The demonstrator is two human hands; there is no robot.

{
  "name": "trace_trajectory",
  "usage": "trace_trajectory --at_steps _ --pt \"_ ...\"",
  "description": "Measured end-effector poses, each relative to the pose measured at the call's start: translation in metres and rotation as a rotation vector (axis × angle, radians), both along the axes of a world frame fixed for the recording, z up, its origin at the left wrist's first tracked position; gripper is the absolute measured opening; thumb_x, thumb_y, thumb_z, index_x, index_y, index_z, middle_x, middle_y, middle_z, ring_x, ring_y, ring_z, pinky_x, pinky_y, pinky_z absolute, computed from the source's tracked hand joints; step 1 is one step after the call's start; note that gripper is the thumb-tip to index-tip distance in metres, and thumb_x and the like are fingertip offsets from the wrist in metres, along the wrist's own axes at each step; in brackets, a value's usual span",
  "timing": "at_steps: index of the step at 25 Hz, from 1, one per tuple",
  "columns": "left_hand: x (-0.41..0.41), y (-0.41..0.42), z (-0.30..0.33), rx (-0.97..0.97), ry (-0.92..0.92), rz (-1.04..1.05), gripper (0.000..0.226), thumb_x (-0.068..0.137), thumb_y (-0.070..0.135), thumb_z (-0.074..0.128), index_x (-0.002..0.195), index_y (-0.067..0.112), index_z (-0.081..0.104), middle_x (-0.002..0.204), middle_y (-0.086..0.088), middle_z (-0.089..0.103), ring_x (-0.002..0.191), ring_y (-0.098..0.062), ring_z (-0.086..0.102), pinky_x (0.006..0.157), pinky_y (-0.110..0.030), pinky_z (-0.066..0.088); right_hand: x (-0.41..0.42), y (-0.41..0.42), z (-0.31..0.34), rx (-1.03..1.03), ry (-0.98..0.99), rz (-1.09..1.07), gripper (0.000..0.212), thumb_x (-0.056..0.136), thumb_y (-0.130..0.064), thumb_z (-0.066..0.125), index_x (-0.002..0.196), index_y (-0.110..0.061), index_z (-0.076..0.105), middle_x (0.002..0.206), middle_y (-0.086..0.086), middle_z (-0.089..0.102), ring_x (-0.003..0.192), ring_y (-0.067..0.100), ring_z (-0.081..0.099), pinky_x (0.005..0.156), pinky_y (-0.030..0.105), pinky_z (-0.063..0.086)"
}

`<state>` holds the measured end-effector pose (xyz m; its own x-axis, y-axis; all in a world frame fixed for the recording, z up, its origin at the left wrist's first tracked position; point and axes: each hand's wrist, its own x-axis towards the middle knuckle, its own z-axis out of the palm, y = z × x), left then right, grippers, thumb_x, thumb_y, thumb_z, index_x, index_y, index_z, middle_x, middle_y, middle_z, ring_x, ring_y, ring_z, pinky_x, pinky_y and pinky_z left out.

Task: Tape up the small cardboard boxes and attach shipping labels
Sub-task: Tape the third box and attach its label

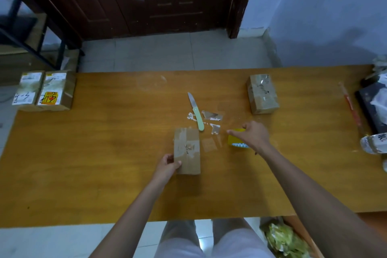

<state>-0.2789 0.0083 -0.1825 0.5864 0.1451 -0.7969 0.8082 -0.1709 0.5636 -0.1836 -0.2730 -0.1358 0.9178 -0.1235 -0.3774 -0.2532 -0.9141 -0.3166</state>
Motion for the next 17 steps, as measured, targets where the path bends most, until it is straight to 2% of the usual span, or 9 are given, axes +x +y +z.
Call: trace_trajectory --at_steps 2,4,6,10,14,17 --pt "0.0 -0.009 0.005 0.038 -0.043 0.017 0.038 0.092 0.036 0.065 0.12 0.02 0.046 0.114 0.003 0.054 0.093 -0.011 0.053 0.063 -0.02 0.044 0.0 -0.012 0.007 0.233 -0.027 -0.11 0.055 0.073 -0.061 0.072 0.06 -0.012 0.052 0.055 0.0 0.047 0.057 0.021 0.054 0.057 0.032 0.035" --pt "0.004 -0.019 0.008 0.095 -0.09 0.017 0.046 0.089 0.039 0.068 0.125 0.019 0.046 0.113 0.005 0.052 0.092 -0.01 0.053 0.063 -0.021 0.045 0.005 -0.024 0.025 0.451 -0.066 -0.147 0.05 0.069 -0.064 0.072 0.061 -0.02 0.052 0.064 -0.003 0.049 0.061 0.013 0.049 0.062 0.03 0.035" --pt "0.008 -0.029 0.01 0.143 -0.106 0.027 0.053 0.09 0.034 0.069 0.133 0.012 0.047 0.124 -0.003 0.055 0.102 -0.019 0.056 0.073 -0.03 0.05 0.005 -0.03 0.041 0.503 -0.075 -0.027 0.051 0.065 -0.066 0.071 0.059 -0.019 0.049 0.057 0.0 0.042 0.056 0.013 0.039 0.057 0.029 0.028" --pt "0.006 -0.034 0.01 0.178 -0.107 0.048 0.053 0.092 0.031 0.066 0.136 0.009 0.046 0.132 -0.01 0.055 0.101 -0.023 0.055 0.078 -0.037 0.05 -0.022 -0.026 0.047 0.615 -0.133 0.033 0.056 0.071 -0.042 0.082 0.05 -0.02 0.034 0.047 -0.008 0.028 0.05 0.011 0.028 0.051 0.028 0.021" --pt "0.004 -0.037 0.01 0.173 -0.144 0.086 0.051 0.093 0.027 0.065 0.137 0.008 0.046 0.133 -0.012 0.054 0.109 -0.028 0.056 0.087 -0.042 0.051 -0.026 -0.04 0.078 0.85 -0.225 -0.023 0.053 0.068 -0.049 0.076 0.048 -0.022 0.035 0.048 -0.01 0.03 0.047 0.008 0.032 0.047 0.023 0.024" --pt "0.006 -0.049 0.013 0.172 -0.15 0.046 0.053 0.093 0.028 0.065 0.138 0.009 0.046 0.133 -0.011 0.055 0.104 -0.025 0.055 0.081 -0.039 0.051 -0.012 -0.061 0.113 0.897 -0.271 -0.016 0.051 0.072 -0.041 0.076 0.047 -0.023 0.036 0.043 -0.013 0.033 0.042 0.001 0.035 0.043 0.015 0.027"
